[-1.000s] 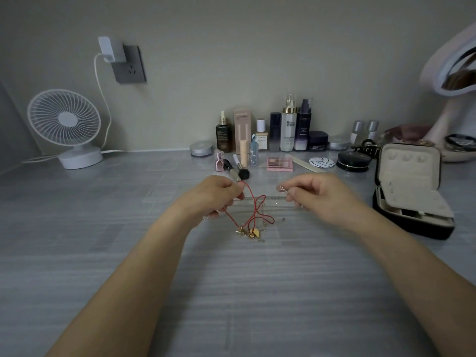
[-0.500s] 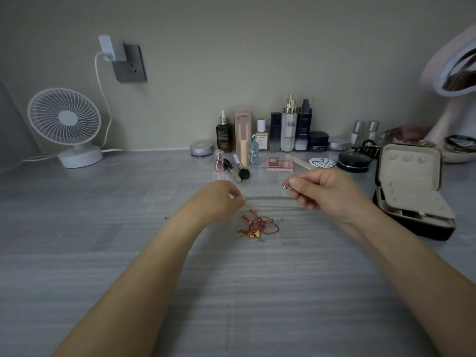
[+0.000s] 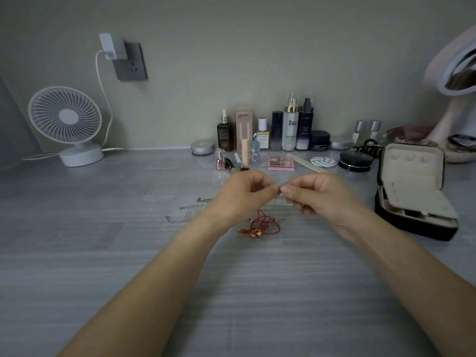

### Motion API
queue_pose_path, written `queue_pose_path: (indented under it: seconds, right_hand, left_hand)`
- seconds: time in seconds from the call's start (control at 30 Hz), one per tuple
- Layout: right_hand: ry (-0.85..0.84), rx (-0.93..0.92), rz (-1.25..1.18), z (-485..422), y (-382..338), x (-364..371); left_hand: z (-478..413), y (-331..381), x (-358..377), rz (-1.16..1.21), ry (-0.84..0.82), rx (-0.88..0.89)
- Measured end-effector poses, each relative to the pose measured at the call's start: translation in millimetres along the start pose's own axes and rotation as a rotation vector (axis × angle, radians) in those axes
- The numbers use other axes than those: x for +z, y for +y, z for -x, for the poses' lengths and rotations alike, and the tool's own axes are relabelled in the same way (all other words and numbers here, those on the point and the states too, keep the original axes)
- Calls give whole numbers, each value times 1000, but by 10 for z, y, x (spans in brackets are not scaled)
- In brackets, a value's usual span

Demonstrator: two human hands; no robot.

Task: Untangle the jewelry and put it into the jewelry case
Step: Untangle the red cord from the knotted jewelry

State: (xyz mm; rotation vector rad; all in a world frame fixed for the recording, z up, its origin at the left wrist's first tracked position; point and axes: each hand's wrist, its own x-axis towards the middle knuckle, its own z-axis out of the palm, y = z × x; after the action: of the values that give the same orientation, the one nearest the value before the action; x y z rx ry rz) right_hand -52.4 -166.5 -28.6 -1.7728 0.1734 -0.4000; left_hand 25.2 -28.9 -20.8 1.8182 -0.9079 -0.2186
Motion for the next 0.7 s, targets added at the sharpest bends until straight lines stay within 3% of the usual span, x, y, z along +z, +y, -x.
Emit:
queue_pose_path:
  seconds: [0.13, 0.37, 0.6, 0.7]
  right_hand:
    - [-4, 0, 83, 2, 10, 12]
    - [84, -17, 208, -17, 9, -42]
    - [98, -425, 655, 9, 88, 23]
    - [112, -483, 677, -4, 113, 40]
  left_hand:
    - [6, 25, -15, 20, 45, 7]
    - [-18, 41, -94, 116, 85, -149]
    - [-3, 3, 4, 90, 3, -187]
    - [-3, -29, 33, 84, -54, -204]
